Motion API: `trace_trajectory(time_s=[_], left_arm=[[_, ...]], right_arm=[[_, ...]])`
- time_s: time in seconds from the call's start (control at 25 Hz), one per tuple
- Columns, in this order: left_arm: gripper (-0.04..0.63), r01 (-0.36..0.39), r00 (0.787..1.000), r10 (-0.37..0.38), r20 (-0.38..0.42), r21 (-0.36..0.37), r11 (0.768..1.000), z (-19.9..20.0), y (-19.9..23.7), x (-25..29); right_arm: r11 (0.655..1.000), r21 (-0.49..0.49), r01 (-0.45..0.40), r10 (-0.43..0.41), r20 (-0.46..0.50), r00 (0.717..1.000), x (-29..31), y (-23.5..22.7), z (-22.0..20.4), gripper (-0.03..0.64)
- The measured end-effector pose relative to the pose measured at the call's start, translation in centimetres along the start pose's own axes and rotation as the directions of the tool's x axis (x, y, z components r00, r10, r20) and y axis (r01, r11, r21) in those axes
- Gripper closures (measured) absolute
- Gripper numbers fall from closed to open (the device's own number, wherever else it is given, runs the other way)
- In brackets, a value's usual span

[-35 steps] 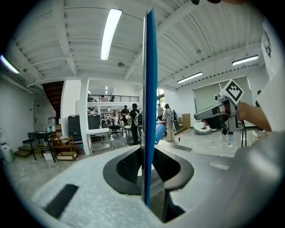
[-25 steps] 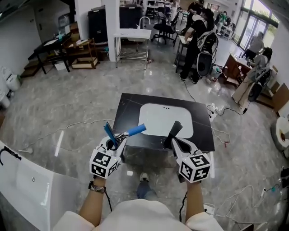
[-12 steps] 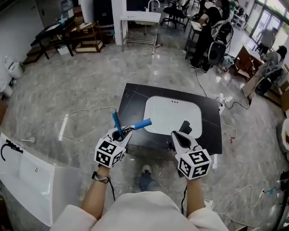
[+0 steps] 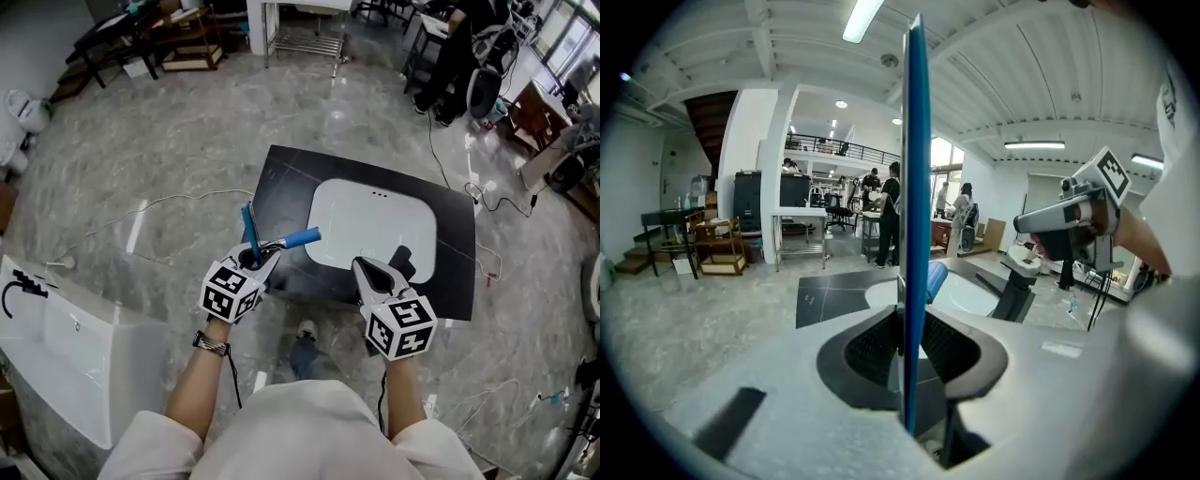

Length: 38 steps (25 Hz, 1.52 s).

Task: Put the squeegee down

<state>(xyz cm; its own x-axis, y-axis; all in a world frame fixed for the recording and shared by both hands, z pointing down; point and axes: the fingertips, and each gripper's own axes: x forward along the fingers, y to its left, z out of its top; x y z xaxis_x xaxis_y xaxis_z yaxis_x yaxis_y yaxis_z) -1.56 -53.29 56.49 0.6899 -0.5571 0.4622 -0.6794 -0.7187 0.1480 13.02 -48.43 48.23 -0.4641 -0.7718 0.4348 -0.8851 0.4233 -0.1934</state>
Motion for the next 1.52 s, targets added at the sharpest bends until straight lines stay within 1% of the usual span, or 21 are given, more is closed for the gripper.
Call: trace_trajectory(time_s=[0.12,0.44,0.6,0.76,0.96,1.16,1.32,1.52], left_arm=[[0.518,0.025,1.000,-0.025,0.004,-0.041,0.999,-0.4,0.8,1.5],[0.517,0.056,0.998,-0.058,-0.013,-0.123,0.991,-0.7,2.8,5.0],[0.517,0.057,0.997,-0.064,-0.042,-0.149,0.987,-1.5,3.6,6.9],[0.517,0.061,0.993,-0.079,-0.091,-0.184,0.981,-3.0,4.3,8.9],[0.517,0.055,0.986,-0.096,-0.136,-0.280,0.959,-5.1,5.3,11.3],[0.515,0.038,0.979,-0.104,-0.173,-0.350,0.936,-6.5,6.5,13.1],[0.515,0.015,0.975,-0.096,-0.200,-0.373,0.928,-7.5,7.3,14.3],[0.514,0.001,0.972,-0.089,-0.218,-0.372,0.928,-8.2,7.8,15.2]], right_arm=[[1.000,0.011,-0.009,0.009,-0.021,1.000,1.4,-0.7,-0.6,0.611],[0.998,0.035,-0.051,0.053,-0.064,0.997,4.4,-1.7,-1.6,0.611],[0.997,0.042,-0.065,0.068,-0.075,0.995,5.7,-2.5,-1.9,0.611],[0.996,0.050,-0.079,0.083,-0.083,0.993,6.9,-3.4,-2.1,0.611],[0.992,0.065,-0.107,0.113,-0.097,0.989,8.3,-4.4,-2.2,0.611],[0.988,0.087,-0.125,0.134,-0.101,0.986,9.7,-5.5,-1.8,0.611],[0.986,0.100,-0.133,0.144,-0.105,0.984,10.6,-6.5,-1.6,0.611],[0.983,0.107,-0.147,0.160,-0.125,0.979,11.5,-7.2,-1.9,0.611]])
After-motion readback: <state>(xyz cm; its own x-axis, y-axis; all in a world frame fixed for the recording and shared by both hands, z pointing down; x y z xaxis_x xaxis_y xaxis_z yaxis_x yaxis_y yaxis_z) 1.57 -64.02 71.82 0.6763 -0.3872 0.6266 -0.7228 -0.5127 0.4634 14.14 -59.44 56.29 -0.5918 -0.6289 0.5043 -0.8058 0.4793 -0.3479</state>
